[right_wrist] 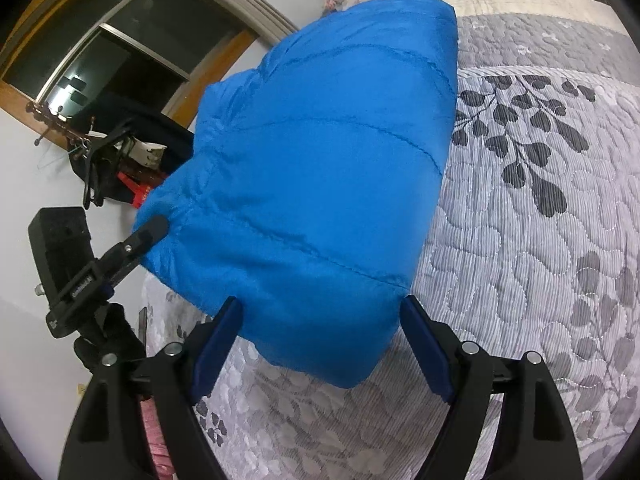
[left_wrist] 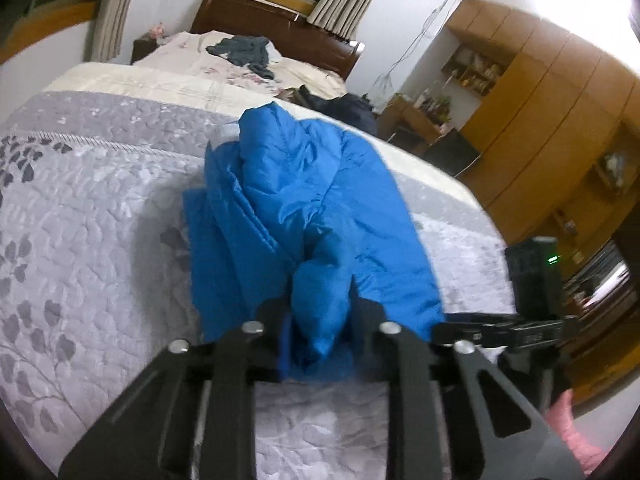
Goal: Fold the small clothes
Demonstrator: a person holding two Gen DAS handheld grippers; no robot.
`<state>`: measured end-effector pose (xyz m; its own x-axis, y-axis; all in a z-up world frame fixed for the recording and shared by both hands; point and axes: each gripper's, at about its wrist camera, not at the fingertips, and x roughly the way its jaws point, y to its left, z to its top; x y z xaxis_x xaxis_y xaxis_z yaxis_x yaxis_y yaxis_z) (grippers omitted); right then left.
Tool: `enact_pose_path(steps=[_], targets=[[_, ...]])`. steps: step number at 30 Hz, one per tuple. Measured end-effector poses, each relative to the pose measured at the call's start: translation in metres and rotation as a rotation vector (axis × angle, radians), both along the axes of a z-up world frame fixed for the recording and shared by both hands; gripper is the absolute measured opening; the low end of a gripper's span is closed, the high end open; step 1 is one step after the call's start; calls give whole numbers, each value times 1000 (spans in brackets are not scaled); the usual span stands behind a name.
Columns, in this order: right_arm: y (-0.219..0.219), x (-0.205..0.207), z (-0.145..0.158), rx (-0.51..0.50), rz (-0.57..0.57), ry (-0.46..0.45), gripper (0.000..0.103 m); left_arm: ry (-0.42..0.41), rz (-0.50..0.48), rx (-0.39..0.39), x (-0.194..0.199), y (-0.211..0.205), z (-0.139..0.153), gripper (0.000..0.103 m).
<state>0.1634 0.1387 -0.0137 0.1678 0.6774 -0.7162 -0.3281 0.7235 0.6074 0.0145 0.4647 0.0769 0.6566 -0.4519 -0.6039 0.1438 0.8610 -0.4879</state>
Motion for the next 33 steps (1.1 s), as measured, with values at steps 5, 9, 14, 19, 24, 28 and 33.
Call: enact_pose_path(steps=[5,9,14,19,24,28,33], targets=[[2,2,4,21,16,2,77,-15,1,-12,-6,16,-2,13],[10,4,0,-18,25,2,75,52,-4,-60,3,33,-29,13],[19,7,-15,-53,30,23,75,115,-12,-68,15,38,-60,17],[26,8,-22,-72,29,17,75,117,-12,-42,18,35,-67,20],[35,11,-29,-77,25,19,77,120,4,-18,23,31,-70,21],[38,13,-28,-77,27,25,78,137,16,-34,27,32,-67,22],[27,11,-12,-73,46,-3,78,127,31,-47,21,42,-39,47]])
